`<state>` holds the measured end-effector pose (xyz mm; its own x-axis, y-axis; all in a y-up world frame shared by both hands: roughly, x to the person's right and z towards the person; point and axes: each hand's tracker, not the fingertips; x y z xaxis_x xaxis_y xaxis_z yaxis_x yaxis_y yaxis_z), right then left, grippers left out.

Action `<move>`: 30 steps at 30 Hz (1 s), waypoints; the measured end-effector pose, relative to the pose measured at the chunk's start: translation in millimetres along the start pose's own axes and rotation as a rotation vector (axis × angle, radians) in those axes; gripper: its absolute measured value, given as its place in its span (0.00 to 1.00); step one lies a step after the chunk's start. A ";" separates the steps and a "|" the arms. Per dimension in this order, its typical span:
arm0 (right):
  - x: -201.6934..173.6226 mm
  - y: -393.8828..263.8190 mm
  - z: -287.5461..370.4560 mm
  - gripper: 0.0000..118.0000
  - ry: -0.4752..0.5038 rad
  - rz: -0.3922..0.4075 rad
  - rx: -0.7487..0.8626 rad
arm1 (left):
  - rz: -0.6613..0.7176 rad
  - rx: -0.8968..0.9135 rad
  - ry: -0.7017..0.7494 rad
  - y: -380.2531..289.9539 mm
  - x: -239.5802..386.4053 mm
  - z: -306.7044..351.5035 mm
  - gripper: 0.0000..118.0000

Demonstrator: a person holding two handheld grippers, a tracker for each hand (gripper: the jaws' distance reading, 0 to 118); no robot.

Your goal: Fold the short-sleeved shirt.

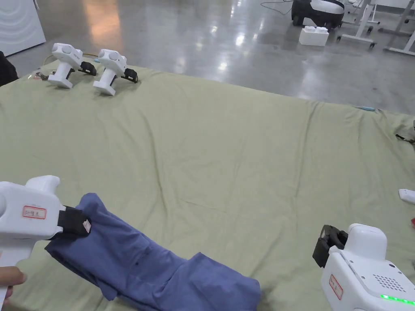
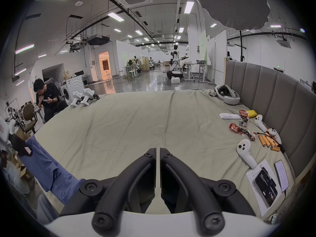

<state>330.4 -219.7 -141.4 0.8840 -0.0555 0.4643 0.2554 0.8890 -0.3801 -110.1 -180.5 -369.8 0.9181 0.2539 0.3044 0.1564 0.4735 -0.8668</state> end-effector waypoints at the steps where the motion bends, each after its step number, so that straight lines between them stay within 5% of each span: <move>1: 0.1 -0.8 -0.1 0.05 0.002 -0.003 -0.001 | -0.016 -0.003 0.003 0.7 8.0 -2.3 0.12; 16: 11.8 -8.5 2.9 0.05 -0.011 -0.026 -0.018 | -0.289 -0.087 -0.022 -33.8 151.4 -30.8 0.12; 30: 23.2 -17.0 6.4 0.05 -0.030 -0.056 -0.039 | -0.353 -0.192 -0.075 -91.5 242.9 -85.7 0.12</move>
<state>344.0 -233.3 -119.1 0.8557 -0.0904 0.5095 0.3197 0.8666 -0.3831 129.9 -234.4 -250.3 0.7680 0.1680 0.6180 0.5287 0.3783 -0.7598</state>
